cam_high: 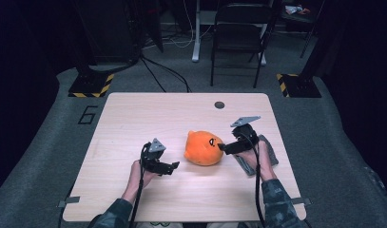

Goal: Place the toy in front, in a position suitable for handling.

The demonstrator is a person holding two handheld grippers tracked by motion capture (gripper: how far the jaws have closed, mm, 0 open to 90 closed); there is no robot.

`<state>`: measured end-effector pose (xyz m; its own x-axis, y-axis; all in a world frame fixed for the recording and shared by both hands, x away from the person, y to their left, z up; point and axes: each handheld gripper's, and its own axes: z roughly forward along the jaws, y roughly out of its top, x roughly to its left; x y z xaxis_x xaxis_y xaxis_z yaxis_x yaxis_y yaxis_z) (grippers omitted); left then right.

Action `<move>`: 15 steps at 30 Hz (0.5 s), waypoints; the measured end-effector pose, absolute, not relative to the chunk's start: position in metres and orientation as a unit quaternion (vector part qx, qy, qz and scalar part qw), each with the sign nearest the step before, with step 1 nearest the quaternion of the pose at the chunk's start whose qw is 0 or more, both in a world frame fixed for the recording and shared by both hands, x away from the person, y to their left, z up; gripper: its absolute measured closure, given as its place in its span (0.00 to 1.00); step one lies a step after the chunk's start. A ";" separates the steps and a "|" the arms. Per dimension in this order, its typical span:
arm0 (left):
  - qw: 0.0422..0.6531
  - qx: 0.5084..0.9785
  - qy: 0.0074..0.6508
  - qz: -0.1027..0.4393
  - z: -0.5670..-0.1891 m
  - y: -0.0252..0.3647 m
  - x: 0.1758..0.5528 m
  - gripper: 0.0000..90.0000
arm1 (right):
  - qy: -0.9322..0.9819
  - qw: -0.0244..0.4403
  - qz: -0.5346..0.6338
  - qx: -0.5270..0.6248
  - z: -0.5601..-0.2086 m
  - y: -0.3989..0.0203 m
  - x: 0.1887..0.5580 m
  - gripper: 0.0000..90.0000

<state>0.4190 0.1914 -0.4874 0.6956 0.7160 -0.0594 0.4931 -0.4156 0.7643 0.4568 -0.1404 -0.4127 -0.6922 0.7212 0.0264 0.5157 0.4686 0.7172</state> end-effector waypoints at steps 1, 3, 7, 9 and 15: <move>0.404 0.829 0.360 0.140 -0.487 0.185 0.422 0.15 | 0.843 0.142 0.364 0.370 -0.412 -0.144 0.455 0.16; 0.401 0.833 0.353 0.143 -0.488 0.181 0.424 0.16 | 0.835 0.145 0.364 0.387 -0.414 -0.154 0.453 0.16; 0.405 0.834 0.347 0.143 -0.489 0.174 0.427 0.21 | 0.828 0.149 0.357 0.405 -0.419 -0.164 0.451 0.16; 0.407 0.833 0.345 0.146 -0.488 0.171 0.426 0.27 | 0.825 0.151 0.355 0.414 -0.423 -0.169 0.451 0.16; 0.409 0.836 0.332 0.153 -0.488 0.164 0.423 0.40 | 0.812 0.158 0.355 0.435 -0.426 -0.181 0.448 0.17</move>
